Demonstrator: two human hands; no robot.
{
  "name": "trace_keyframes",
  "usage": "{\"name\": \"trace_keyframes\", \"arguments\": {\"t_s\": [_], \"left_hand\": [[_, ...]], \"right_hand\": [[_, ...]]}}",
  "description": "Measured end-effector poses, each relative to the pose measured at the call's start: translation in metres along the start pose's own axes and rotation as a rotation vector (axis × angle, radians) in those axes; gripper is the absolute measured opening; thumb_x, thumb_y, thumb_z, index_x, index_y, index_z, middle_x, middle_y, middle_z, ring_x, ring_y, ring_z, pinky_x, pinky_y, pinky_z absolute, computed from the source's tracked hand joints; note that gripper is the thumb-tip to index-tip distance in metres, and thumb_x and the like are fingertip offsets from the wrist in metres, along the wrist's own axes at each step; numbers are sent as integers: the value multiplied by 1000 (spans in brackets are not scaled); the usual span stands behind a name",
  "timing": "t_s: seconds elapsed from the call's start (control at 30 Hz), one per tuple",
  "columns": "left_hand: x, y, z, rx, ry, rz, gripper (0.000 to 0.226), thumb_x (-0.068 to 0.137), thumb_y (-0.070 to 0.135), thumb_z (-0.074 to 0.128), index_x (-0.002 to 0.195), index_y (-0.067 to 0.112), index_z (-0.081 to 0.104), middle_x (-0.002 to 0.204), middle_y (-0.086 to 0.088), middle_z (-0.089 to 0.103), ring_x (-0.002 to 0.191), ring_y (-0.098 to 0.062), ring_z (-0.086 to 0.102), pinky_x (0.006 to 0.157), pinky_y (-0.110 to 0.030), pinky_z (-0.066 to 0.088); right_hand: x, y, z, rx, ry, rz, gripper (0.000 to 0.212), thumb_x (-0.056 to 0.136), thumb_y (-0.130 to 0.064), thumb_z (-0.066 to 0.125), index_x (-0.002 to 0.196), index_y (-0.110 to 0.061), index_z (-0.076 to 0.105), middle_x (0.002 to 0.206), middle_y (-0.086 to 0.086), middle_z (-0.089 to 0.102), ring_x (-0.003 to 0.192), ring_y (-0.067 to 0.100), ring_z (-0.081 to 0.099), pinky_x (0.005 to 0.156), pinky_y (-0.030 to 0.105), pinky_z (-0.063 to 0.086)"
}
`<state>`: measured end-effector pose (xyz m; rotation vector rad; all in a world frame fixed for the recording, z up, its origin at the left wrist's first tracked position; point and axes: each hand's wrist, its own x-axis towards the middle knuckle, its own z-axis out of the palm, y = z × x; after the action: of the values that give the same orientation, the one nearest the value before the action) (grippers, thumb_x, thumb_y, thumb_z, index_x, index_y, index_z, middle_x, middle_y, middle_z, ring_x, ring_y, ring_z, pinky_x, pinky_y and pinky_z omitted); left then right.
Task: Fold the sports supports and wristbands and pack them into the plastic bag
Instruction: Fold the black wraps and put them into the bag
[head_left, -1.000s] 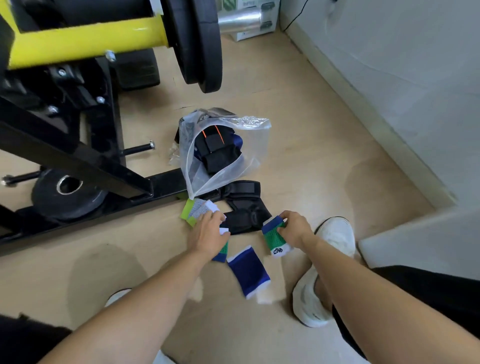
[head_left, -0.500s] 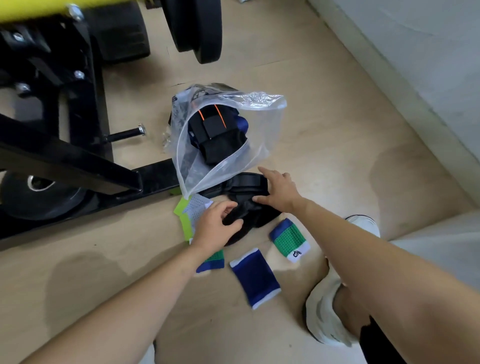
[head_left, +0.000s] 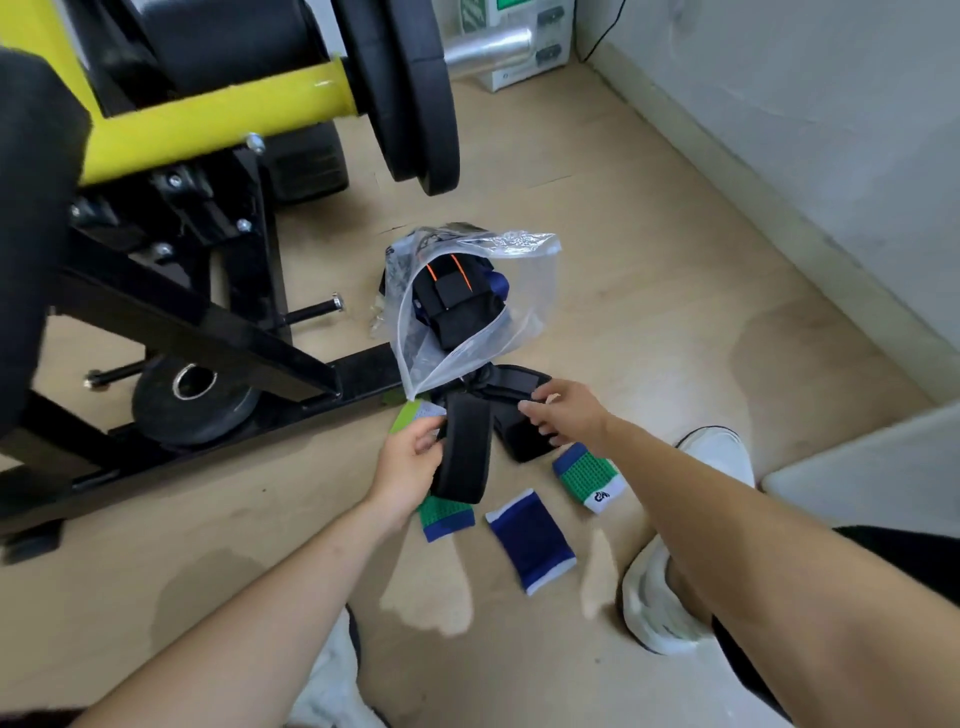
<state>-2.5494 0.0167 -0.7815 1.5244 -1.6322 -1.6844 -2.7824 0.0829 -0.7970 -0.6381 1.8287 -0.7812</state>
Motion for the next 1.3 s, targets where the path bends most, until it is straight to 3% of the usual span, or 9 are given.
{"name": "trace_keyframes", "arguments": {"t_s": [0.13, 0.27, 0.47, 0.57, 0.7, 0.8, 0.97, 1.17, 1.3], "left_hand": [[-28, 11, 5, 130, 84, 141, 29, 91, 4, 69, 117, 16, 73, 98, 1, 70, 89, -12, 67, 84, -22, 53], [-39, 11, 12, 128, -11, 218, 32, 88, 1, 70, 106, 27, 73, 86, 9, 68, 68, 4, 64, 68, -14, 50], [-25, -5, 10, 225, -89, 313, 38, 81, 3, 74, 103, 34, 74, 85, 15, 71, 66, -3, 62, 70, -15, 51], [-15, -15, 11, 171, -66, 239, 45, 82, 3, 71, 110, 38, 68, 102, 14, 72, 70, -4, 62, 77, -20, 53], [1, -28, 13, 82, -235, 5, 60, 88, 5, 62, 143, 26, 53, 128, -8, 67, 102, -11, 66, 95, -28, 49], [6, -30, 8, 18, -359, -121, 53, 80, 23, 64, 131, 37, 61, 123, -26, 63, 109, -28, 65, 105, -45, 48], [5, -33, 2, -234, -468, -240, 45, 74, 22, 71, 119, 24, 69, 87, -4, 66, 89, -16, 64, 94, -43, 55], [9, -44, -1, -99, -197, -145, 40, 67, 22, 85, 104, 15, 72, 88, 4, 71, 83, -12, 66, 67, -17, 52], [8, -47, -1, 9, -136, -75, 42, 74, 10, 87, 110, 19, 67, 99, 7, 72, 88, -8, 67, 74, -19, 50]], "right_hand": [[-58, -13, 27, 164, -276, 29, 53, 77, -58, 76, 118, -27, 64, 105, 1, 68, 91, 19, 68, 70, 33, 58], [-72, -17, 44, 236, -181, -13, 44, 81, -41, 79, 119, -26, 61, 110, 2, 69, 93, 23, 72, 77, 38, 60], [-64, -4, 39, 285, -218, 25, 36, 85, -22, 73, 120, -21, 65, 116, 17, 69, 93, 27, 71, 87, 48, 59], [-58, 4, 35, 337, -225, 61, 42, 88, 5, 50, 124, -12, 63, 107, 23, 69, 83, 22, 69, 87, 47, 59], [-55, 13, 33, 290, -252, 130, 51, 87, 15, 40, 123, -14, 64, 78, -1, 69, 60, 4, 64, 72, 31, 59], [-47, 21, 34, 279, -313, 155, 52, 86, 12, 44, 128, -15, 61, 73, -4, 69, 61, 6, 65, 94, 45, 55], [-29, 26, 30, 121, -334, 139, 59, 78, -4, 62, 134, -21, 57, 104, 19, 71, 93, 27, 71, 91, 43, 57], [24, 7, 12, -67, 250, -146, 26, 83, -9, 72, 108, -15, 69, 98, 6, 66, 86, 21, 61, 82, 34, 52], [70, -8, 20, -671, 229, -273, 67, 79, -47, 76, 137, -26, 51, 128, -3, 61, 118, 27, 42, 99, 40, 41]]}}
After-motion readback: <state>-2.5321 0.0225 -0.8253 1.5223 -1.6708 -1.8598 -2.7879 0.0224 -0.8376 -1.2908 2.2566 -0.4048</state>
